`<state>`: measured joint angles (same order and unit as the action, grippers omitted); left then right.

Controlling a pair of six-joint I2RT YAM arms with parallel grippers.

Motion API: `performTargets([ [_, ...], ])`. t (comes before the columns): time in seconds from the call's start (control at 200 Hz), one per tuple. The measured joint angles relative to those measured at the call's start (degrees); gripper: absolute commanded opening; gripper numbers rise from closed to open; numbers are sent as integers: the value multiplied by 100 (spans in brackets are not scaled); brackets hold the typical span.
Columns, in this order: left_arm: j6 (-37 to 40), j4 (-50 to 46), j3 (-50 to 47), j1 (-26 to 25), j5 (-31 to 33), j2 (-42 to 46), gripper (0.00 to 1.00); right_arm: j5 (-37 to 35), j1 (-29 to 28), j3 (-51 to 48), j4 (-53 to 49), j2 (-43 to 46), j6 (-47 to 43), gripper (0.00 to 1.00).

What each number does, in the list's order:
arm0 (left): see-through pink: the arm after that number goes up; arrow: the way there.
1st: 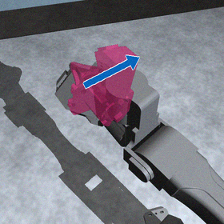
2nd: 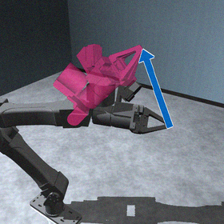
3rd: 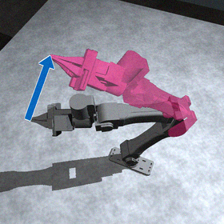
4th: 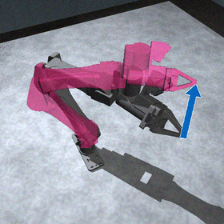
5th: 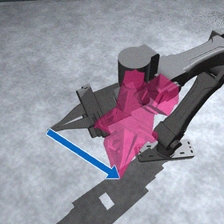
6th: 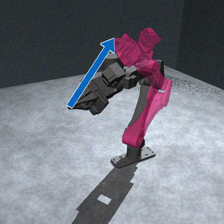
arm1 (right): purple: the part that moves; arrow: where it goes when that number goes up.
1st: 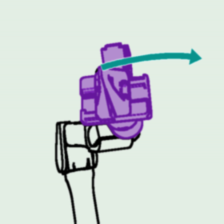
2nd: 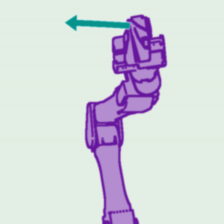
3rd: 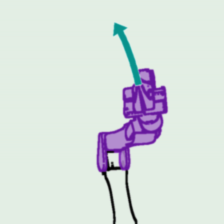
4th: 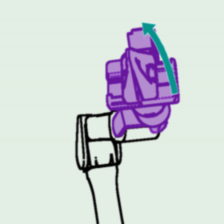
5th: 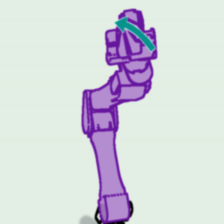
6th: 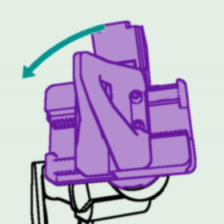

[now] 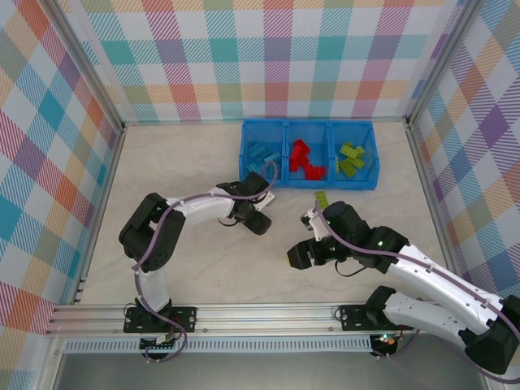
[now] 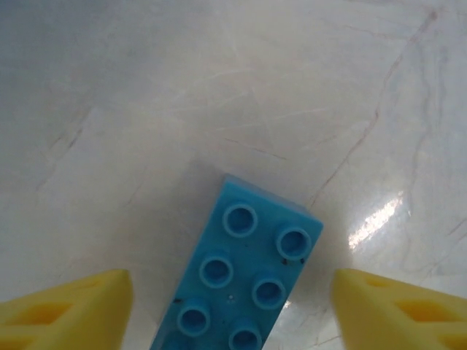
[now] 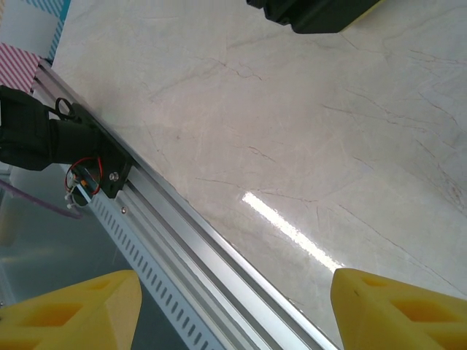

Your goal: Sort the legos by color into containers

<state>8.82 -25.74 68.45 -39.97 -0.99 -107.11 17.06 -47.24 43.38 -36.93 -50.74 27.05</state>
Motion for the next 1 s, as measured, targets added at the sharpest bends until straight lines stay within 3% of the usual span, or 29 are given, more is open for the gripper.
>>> performTargets([
  [0.055,28,2,-7,0,-22,-24,41,-13,0,-4,2,7,24,70],
  [0.46,0,66,-262,-87,-24,144,30,-232,0,-33,131,24,157,70],
  [0.685,-197,15,-302,-306,114,1134,26,-1121,0,-94,199,726,431,72],
  [0.83,-350,68,321,-267,555,1397,26,-1547,2,-216,341,1252,577,72],
  [1.0,-498,179,1705,44,1176,667,26,-1735,0,-286,345,1329,728,72],
])
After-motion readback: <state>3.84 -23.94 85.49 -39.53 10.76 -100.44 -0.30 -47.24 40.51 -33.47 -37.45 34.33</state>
